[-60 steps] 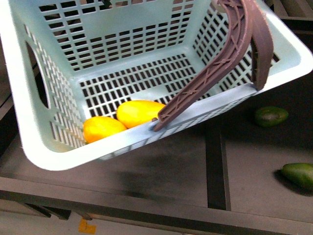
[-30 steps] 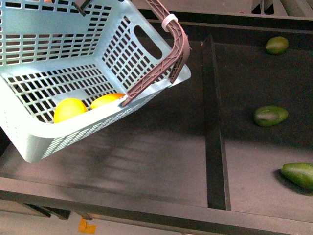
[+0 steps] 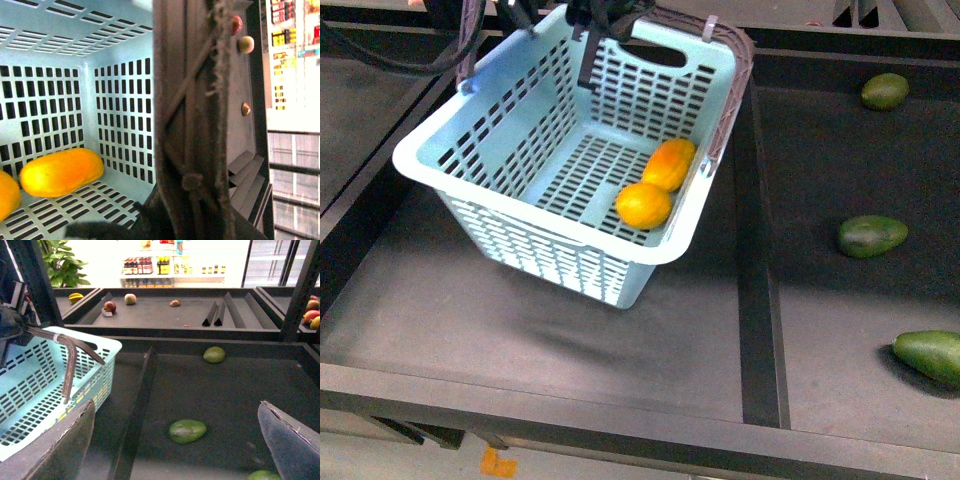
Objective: Pick lemon and mango into basket
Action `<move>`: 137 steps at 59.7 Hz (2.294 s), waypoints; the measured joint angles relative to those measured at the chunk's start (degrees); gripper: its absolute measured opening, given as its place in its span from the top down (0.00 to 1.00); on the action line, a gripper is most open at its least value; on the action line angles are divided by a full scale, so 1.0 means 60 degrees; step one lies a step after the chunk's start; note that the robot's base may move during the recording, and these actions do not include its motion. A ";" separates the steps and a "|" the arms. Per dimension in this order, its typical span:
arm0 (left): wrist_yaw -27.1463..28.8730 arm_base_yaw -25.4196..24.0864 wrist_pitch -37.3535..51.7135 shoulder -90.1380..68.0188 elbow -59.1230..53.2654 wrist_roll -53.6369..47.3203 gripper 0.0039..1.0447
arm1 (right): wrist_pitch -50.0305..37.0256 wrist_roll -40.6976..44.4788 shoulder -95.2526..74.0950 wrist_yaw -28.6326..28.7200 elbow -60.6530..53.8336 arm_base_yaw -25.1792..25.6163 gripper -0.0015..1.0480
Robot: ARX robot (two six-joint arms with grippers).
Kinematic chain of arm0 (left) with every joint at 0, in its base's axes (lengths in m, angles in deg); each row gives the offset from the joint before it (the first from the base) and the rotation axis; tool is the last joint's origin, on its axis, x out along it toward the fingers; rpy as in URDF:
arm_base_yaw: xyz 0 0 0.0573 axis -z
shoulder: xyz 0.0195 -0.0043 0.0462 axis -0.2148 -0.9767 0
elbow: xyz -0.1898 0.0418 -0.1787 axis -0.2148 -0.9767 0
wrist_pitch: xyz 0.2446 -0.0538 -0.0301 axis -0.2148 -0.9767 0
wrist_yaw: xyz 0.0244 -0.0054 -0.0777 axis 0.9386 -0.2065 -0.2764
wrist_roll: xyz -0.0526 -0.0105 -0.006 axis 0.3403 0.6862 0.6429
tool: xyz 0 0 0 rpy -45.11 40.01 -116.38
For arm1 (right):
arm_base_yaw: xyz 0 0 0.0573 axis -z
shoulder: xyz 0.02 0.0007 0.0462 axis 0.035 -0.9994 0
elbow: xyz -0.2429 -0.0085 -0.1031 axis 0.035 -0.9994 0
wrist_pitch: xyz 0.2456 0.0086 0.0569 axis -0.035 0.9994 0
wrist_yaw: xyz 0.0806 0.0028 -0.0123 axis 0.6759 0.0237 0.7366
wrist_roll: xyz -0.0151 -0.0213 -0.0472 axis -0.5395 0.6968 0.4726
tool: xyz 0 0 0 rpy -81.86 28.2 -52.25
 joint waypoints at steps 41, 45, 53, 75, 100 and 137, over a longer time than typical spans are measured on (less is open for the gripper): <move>0.1610 -0.0222 -0.0499 0.3257 -0.4452 0.1271 0.07 | 0.0000 0.0000 0.0000 0.0000 0.0000 0.0000 0.08; 0.1858 -0.0200 -0.0681 0.4138 -0.5326 0.1326 0.06 | 0.0000 0.0000 0.0000 0.0000 0.0000 0.0000 0.08; 0.2251 0.0379 -0.0790 0.5311 -0.6415 0.1064 0.06 | 0.0000 0.0000 0.0000 0.0000 0.0000 0.0000 0.08; -0.0397 -0.0240 1.0415 0.8233 -1.2881 -1.2677 0.60 | 0.0000 0.0000 0.0000 -0.0022 0.0000 0.0000 0.08; -0.2892 -0.2667 0.9570 1.2703 -1.6804 -1.4852 0.97 | 0.0000 0.0000 0.0000 0.0000 0.0000 0.0000 0.08; -0.4328 -0.4120 0.5289 1.7861 -1.7518 -1.4888 0.97 | 0.0000 0.0000 0.0000 0.0000 0.0000 0.0000 0.08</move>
